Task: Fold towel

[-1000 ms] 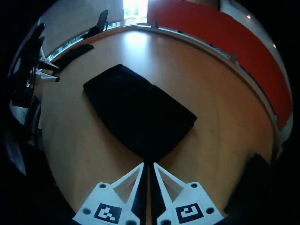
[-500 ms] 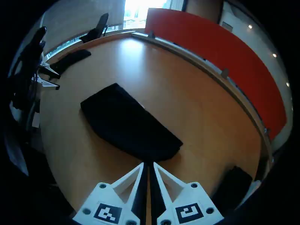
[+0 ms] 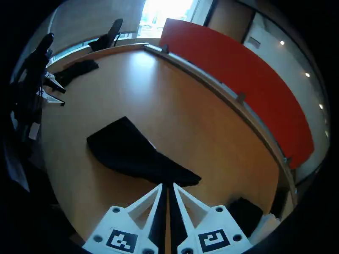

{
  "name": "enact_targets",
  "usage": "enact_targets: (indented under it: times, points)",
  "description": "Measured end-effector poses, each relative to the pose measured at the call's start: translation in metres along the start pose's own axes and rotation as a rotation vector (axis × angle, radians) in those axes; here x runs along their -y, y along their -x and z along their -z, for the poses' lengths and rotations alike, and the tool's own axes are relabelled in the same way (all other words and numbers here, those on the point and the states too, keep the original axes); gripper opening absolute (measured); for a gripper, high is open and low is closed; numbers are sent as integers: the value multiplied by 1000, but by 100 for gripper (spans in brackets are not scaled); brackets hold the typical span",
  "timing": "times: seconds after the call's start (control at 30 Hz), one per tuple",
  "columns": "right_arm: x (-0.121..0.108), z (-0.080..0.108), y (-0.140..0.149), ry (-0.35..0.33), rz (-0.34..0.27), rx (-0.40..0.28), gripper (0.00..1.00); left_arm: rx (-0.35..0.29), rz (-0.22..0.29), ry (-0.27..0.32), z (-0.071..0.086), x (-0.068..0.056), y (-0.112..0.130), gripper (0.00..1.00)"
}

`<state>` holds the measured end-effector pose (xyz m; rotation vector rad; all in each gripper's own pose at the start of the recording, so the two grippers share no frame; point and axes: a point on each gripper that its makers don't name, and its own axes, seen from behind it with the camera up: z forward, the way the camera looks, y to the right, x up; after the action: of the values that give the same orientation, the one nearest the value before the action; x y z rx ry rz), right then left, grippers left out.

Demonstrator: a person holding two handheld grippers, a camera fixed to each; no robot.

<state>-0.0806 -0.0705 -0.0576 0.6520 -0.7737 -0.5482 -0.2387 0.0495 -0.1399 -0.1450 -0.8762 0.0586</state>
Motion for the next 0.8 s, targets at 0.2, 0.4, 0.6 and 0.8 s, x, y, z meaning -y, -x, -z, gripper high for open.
enact_targets:
  times: [0.2, 0.4, 0.6, 0.8]
  points:
    - [-6, 5, -6, 12, 23, -10, 4, -2, 5, -3, 2, 2, 1, 92]
    - [1, 1, -13, 2, 41, -23, 4, -4, 8, 0, 2, 1, 1, 92]
    - [18, -7, -26, -33, 66, -38, 4, -11, 6, 6, 3, -2, -1, 92]
    - [42, -20, -41, -84, 88, -54, 4, -20, 15, 10, 4, -3, -5, 92]
